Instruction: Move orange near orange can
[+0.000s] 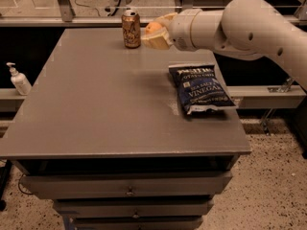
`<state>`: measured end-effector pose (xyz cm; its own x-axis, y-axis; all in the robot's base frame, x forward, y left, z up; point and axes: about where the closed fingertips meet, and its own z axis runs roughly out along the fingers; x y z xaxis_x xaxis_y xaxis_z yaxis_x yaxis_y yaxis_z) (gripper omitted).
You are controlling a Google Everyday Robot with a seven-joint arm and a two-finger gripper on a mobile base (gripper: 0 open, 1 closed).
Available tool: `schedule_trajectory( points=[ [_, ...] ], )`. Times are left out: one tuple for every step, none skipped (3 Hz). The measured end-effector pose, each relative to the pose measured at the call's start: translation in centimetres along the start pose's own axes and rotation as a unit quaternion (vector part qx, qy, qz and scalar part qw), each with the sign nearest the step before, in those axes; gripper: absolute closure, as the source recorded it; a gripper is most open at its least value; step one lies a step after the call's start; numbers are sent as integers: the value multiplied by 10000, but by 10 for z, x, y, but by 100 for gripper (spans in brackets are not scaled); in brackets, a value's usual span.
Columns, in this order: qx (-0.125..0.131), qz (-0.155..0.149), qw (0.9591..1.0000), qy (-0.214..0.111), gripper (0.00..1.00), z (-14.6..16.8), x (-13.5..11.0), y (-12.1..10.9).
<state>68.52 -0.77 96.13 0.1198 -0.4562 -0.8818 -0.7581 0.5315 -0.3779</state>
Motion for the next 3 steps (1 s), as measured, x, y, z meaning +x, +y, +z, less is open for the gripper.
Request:
schedule_trajectory(
  points=[
    [22,258,9996,-117,100,8,17,-18],
    [-28,643,9976,-268,100,33,47,-44],
    [-122,901,9954,-309,100,59,72,-63]
  ],
)
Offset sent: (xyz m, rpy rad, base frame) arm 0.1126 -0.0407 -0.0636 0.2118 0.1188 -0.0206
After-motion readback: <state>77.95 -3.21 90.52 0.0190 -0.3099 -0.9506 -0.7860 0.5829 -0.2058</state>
